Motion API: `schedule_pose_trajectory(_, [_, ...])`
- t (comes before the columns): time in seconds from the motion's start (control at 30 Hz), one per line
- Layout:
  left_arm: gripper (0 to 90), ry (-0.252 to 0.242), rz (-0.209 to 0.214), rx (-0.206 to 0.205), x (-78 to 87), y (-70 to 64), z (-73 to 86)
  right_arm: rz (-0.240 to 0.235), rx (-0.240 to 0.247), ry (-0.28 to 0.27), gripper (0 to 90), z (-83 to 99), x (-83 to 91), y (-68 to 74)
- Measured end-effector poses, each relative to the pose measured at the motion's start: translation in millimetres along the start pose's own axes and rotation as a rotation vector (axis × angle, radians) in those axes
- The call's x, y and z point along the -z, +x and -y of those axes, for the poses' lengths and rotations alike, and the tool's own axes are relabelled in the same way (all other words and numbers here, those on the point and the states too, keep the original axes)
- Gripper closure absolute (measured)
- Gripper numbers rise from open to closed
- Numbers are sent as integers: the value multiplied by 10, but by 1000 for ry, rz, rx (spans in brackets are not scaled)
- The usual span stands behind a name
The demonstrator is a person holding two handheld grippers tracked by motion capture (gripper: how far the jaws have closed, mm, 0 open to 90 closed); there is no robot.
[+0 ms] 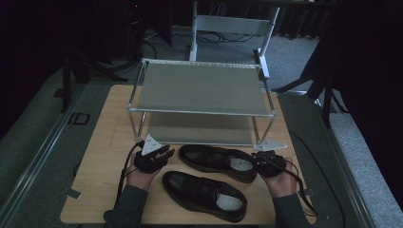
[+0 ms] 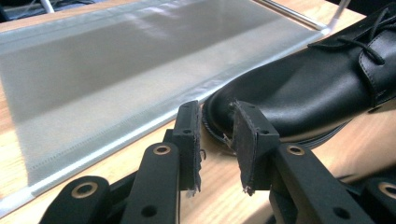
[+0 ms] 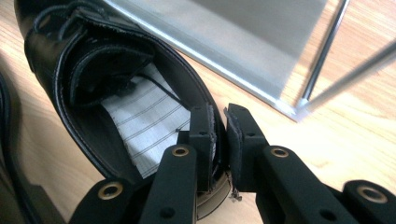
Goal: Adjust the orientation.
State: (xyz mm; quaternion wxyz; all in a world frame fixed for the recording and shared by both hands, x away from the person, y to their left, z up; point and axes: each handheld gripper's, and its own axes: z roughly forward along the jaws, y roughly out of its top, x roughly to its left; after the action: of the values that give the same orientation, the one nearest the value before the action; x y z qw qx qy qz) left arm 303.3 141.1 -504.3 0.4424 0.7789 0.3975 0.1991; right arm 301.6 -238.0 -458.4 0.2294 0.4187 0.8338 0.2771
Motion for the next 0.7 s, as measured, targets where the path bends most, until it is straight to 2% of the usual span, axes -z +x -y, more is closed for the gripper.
schedule_pose_trajectory(0.3, [689, 25, 54, -3, 136, -81, 35, -29, -63, 12, 798, 243, 80, -70])
schedule_pose_trajectory(0.47, [680, 41, 56, 0, 262, -91, 112, -36, -60, 9, 767, 246, 77, -85])
schedule_pose_trajectory(0.53, [672, 48, 55, 7, 301, -92, 143, -43, -62, -3, 760, 248, 78, -99])
schedule_pose_trajectory(0.7, [667, 57, 74, 22, 402, -116, 242, -57, -53, -78, 707, 226, 185, -86])
